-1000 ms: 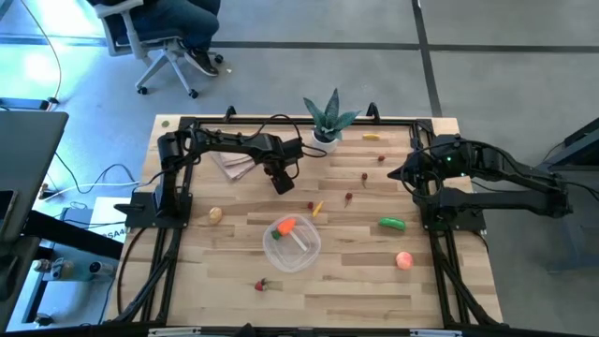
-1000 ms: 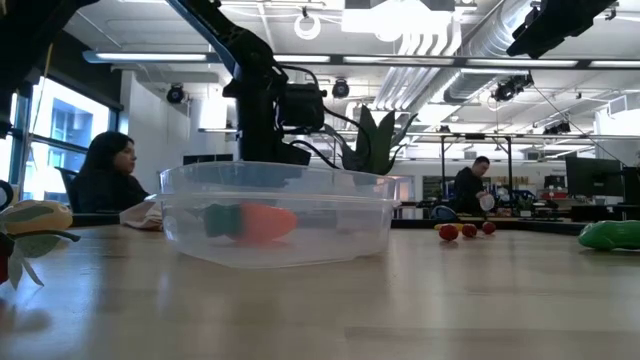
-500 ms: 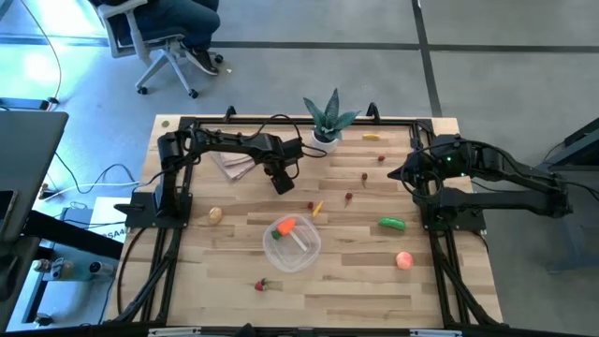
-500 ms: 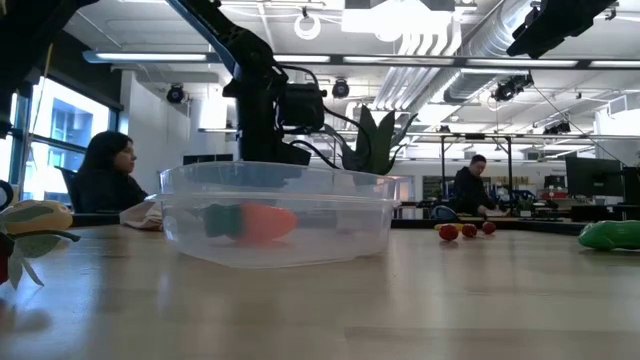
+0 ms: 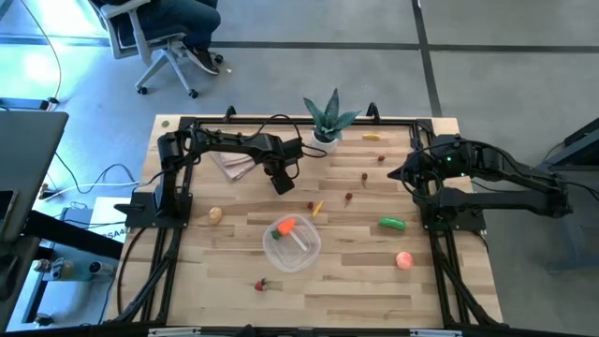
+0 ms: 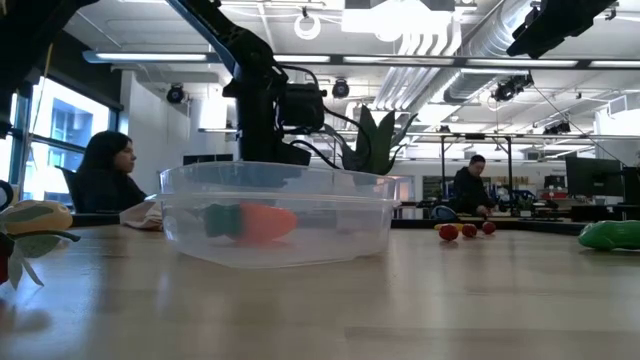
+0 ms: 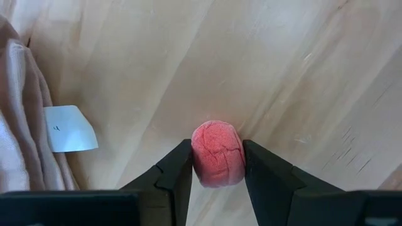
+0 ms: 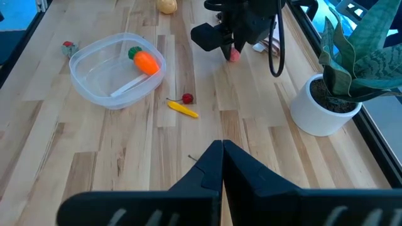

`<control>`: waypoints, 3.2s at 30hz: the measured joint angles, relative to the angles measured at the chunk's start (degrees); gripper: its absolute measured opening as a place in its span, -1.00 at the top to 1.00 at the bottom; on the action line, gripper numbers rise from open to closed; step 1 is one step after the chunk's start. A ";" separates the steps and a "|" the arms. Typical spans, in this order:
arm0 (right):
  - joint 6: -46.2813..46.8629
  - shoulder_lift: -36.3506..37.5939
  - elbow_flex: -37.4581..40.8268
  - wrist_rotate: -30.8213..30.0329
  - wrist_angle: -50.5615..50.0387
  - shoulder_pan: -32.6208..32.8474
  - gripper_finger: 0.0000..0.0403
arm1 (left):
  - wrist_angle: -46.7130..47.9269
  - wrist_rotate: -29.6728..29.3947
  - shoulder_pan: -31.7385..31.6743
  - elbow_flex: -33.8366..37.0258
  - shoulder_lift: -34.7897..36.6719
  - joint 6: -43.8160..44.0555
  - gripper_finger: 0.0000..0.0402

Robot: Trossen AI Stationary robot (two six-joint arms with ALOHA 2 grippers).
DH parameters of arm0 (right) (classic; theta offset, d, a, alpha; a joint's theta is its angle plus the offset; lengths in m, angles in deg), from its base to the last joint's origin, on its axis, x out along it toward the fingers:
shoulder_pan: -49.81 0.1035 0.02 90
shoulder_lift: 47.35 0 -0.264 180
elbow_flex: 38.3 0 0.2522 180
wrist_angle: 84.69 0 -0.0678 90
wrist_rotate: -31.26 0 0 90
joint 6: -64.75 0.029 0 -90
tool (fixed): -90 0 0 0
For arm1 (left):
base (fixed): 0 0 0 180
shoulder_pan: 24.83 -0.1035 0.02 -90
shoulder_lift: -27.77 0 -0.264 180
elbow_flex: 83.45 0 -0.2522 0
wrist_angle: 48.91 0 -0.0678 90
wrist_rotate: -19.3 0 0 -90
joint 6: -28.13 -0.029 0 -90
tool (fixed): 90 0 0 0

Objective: Pick and placing Produce into tupperware
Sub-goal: Put the apricot into the transparent container

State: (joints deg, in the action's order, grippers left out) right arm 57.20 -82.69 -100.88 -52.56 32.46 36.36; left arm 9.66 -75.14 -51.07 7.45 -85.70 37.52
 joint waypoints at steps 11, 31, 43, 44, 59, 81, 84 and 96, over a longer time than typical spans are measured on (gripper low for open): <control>0.00 0.01 0.00 0.00 0.01 0.00 1.00 | 4.28 4.07 0.54 -2.89 0.02 -0.11 0.40; 0.00 0.01 0.00 0.00 -0.01 0.00 1.00 | 15.58 3.87 20.91 -14.85 8.48 -0.65 0.40; 0.00 -0.02 0.00 0.00 -0.02 0.00 1.00 | 11.10 3.07 38.69 -14.96 8.31 -1.55 0.40; 0.00 -0.01 0.00 -0.02 -0.02 0.00 1.00 | 10.59 2.35 39.51 -14.99 8.17 -1.57 0.40; 0.00 0.05 0.00 -0.02 -0.04 0.00 1.00 | 8.83 -2.70 40.36 -15.04 1.56 -1.46 0.40; 0.00 0.03 0.00 0.04 -0.04 0.01 1.00 | 9.63 -2.88 40.39 -13.80 -4.99 0.10 0.40; 0.00 0.03 0.00 0.02 -0.04 0.00 1.00 | 9.36 -2.77 40.39 -12.31 -5.16 0.67 0.40; 0.00 0.03 0.00 0.02 -0.02 0.00 1.00 | 8.94 -2.69 40.39 -10.71 -5.07 1.60 0.40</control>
State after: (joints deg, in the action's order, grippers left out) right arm 57.20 -82.66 -100.88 -52.54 32.45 36.36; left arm 18.61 -77.84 -10.67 -3.27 -90.77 39.12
